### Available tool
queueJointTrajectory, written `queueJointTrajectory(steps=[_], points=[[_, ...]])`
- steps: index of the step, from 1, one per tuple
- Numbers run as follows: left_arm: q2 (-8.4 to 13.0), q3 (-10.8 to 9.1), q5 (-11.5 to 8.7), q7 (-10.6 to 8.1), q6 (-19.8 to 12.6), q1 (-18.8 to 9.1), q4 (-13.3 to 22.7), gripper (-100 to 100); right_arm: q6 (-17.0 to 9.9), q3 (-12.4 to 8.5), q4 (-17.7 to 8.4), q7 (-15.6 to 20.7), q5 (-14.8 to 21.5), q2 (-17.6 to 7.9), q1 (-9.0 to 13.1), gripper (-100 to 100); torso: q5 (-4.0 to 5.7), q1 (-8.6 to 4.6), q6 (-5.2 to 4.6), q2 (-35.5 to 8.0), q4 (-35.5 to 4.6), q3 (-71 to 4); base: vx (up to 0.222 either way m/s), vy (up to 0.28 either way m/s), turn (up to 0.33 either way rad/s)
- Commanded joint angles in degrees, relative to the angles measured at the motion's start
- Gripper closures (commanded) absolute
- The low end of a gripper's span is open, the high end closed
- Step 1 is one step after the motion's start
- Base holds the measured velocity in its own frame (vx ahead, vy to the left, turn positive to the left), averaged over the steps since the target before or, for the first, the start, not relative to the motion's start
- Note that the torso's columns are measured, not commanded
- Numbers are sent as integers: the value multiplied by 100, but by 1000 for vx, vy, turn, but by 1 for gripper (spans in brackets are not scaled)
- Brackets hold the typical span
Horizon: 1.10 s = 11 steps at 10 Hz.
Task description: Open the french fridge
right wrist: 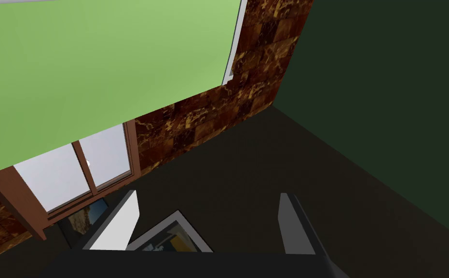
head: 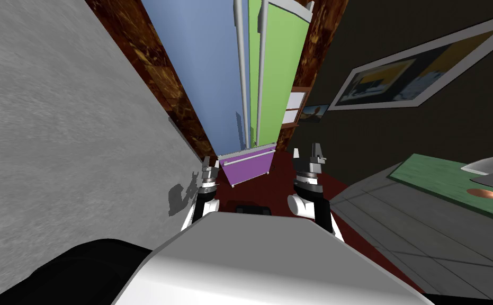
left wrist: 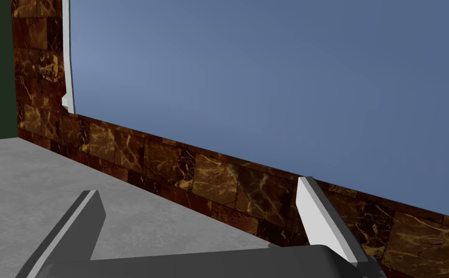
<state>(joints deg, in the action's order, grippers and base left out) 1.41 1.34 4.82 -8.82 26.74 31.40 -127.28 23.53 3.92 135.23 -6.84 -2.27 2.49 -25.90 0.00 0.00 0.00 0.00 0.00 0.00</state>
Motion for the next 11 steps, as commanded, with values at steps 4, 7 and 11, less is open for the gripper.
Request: queueJointTrajectory(steps=[4, 7, 11], points=[[0, 0, 0, 0, 0, 0, -1, 0, 0, 0, 1, 0, 0, 0, 0, 0, 0, 0, 0, -1422, -1424, -2850, 0, 0, 0], [0, 0, 0, 0, 1, 0, -1, 0, 0, 0, 2, 0, 0, 0, 0, 0, 0, 0, 0, -2693, -2691, -5381, 0, 0, 0], [305, -30, -19, 8, 19, -47, 157, -100, 0, 0, 0, 0, 0, 0, -1, 0, -1, 4, 0, -4148, -4147, -8317, 20, 6, 8]])
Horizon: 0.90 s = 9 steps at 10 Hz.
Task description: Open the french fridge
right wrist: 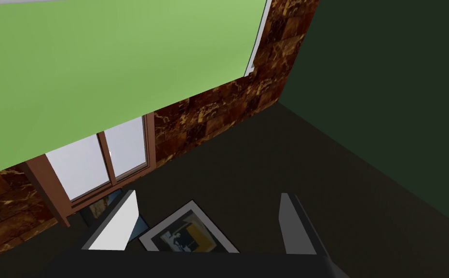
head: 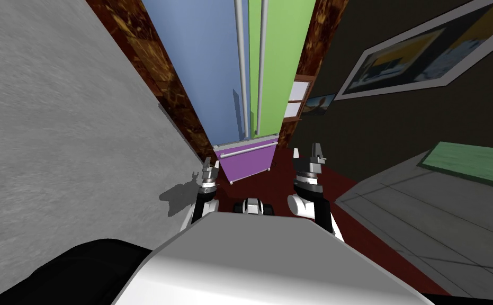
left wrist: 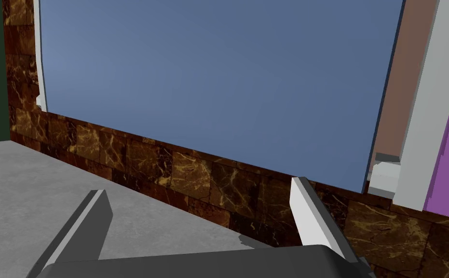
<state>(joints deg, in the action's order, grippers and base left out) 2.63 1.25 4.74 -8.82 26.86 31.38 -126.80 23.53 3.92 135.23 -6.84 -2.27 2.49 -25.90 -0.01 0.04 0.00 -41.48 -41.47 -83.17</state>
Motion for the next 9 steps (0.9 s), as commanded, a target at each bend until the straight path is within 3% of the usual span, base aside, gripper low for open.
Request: queueJointTrajectory(steps=[1, 3, 9], points=[[333, -51, -30, 17, 25, -92, 272, -100, 0, 0, -1, 0, 0, 0, -1, 0, -1, 2, 0, -48, -54, -116, 84, 25, 32], [480, -110, -66, 33, 57, -184, 585, -100, 0, 0, 0, 0, 0, 0, -1, 0, 0, 0, 0, -68, -75, -146, 97, 28, 26], [580, -239, -146, 68, 134, -384, 1267, -100, 0, 0, -1, 0, 0, 0, -1, 0, 0, -1, 0, -88, -83, -135, 95, 22, 23]])
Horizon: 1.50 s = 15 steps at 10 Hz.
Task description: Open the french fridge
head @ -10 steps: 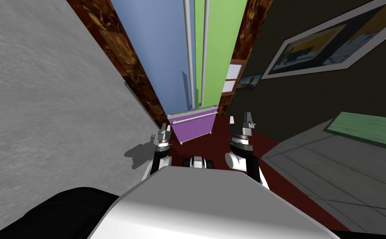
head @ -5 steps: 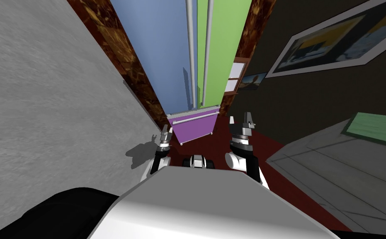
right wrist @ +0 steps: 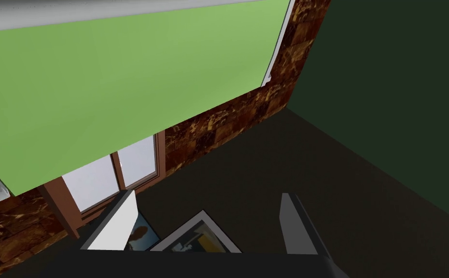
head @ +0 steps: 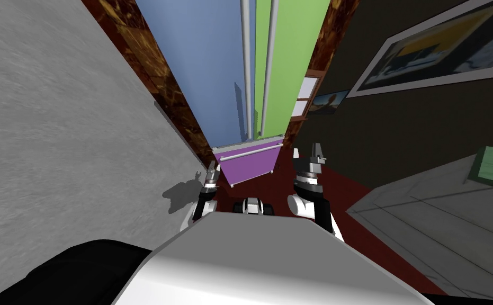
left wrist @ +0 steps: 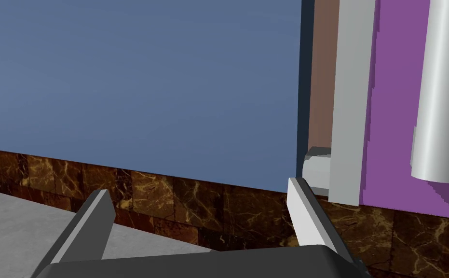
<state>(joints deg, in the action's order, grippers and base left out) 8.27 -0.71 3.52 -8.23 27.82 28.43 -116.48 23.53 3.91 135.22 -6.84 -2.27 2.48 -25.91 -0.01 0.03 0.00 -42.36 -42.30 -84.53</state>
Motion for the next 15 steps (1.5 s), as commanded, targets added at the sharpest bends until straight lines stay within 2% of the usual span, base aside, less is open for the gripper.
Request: queueJointTrajectory(steps=[1, 3, 5, 9, 15], points=[[26, -64, -36, 15, 51, -120, 341, -100, 0, 0, 0, 0, 0, 0, 0, 0, 1, -6, 0, 2, 1, -1, 71, 14, 21], [71, -138, -82, 34, 96, -234, 726, -100, 0, 0, 0, 0, 0, 0, 0, 0, 0, 0, 0, 15, 4, -9, 125, 31, 35], [94, -172, -103, 44, 117, -286, 905, -100, 0, 0, 0, 0, 0, 0, -1, 0, 1, -1, 0, 16, 5, -11, 111, 34, 22], [128, -283, -171, 73, 185, -455, 1478, -100, 0, 0, 0, 0, 0, 0, 0, 0, 2, -6, 0, 11, 3, -6, 103, 20, 28], [-8, -418, -254, 109, 269, -660, 2174, -100, 0, 0, 0, 0, 0, 0, 0, 0, 1, -4, 0, 7, 2, -4, 88, 21, 23]])
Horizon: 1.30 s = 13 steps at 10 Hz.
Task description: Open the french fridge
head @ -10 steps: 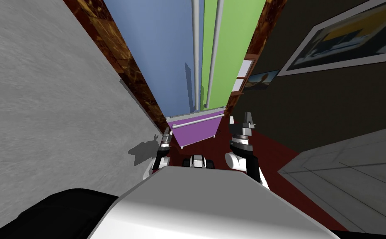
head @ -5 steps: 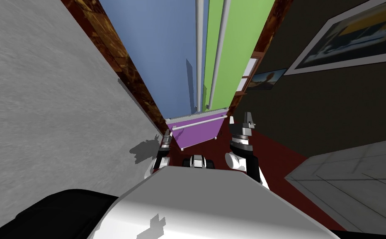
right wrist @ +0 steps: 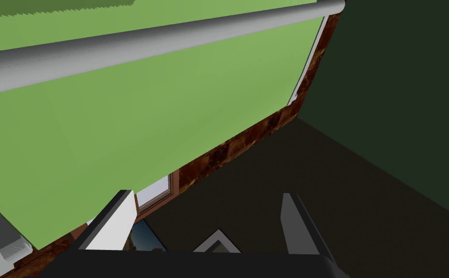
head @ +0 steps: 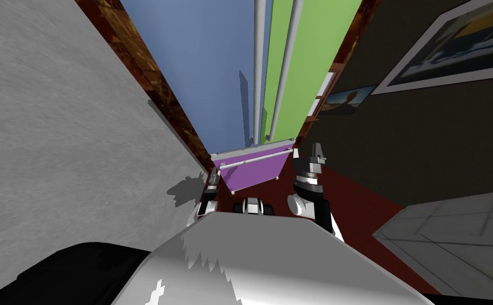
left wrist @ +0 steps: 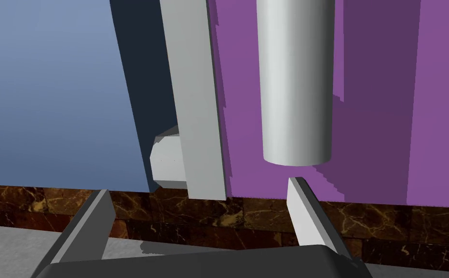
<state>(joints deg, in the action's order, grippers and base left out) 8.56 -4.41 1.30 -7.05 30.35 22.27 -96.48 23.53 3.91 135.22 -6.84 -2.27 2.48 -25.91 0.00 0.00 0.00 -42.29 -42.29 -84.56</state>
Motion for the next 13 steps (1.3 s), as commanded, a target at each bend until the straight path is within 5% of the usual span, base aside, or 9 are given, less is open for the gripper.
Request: queueJointTrajectory(steps=[1, 9, 10, 13], points=[[-87, -72, -47, -3, 31, -79, 289, -100, 0, 0, 0, 0, 0, 0, 0, 0, 0, -1, 0, 7, 2, -4, 94, 19, 23], [-939, -199, -125, 30, 113, -269, 934, -100, 0, 0, 0, 0, 0, 0, 1, 0, 0, -1, 0, -6, -2, 3, 71, 14, 16], [-859, -189, -121, 27, 86, -243, 862, -100, 0, 0, 0, 0, 0, 0, 1, 0, 0, -1, 0, -4, -1, 2, 16, 1, 0], [-809, 201, -241, 176, -31, -840, 1299, -100, 0, 0, 0, 0, 0, 0, 0, 0, -1, 5, 2, -2, 0, 1, -2, 9, 291]])
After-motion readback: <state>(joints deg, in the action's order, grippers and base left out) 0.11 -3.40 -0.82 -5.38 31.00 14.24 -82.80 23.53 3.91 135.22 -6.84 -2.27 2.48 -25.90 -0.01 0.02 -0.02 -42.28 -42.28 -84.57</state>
